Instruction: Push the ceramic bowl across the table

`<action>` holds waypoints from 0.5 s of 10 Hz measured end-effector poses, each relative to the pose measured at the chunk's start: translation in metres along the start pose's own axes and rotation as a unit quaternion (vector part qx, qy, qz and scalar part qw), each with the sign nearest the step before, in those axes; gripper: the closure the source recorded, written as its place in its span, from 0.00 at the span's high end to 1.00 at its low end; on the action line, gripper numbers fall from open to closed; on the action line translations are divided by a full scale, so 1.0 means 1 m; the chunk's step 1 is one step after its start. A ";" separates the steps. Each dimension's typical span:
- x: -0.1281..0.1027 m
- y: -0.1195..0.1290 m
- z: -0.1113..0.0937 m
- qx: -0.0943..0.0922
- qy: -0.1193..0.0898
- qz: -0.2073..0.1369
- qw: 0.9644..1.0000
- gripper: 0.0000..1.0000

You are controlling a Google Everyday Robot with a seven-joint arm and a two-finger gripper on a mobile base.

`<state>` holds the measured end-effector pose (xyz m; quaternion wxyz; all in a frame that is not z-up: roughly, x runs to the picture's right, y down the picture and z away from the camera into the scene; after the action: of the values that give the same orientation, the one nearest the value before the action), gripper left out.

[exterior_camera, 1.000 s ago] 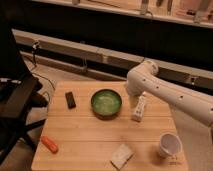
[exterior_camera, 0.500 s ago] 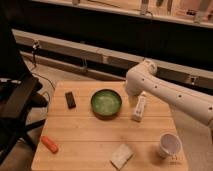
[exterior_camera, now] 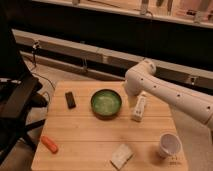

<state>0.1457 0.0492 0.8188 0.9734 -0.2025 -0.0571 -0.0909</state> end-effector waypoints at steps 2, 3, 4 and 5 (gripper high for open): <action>-0.002 0.008 0.020 -0.004 -0.014 0.016 1.000 0.34; -0.005 0.011 0.029 -0.006 -0.019 0.020 1.000 0.24; -0.006 0.012 0.036 -0.008 -0.021 0.023 0.999 0.14; -0.009 0.013 0.041 -0.012 -0.022 0.028 0.999 0.05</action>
<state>0.1369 0.0784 0.8496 0.9716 -0.2174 -0.0714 -0.0602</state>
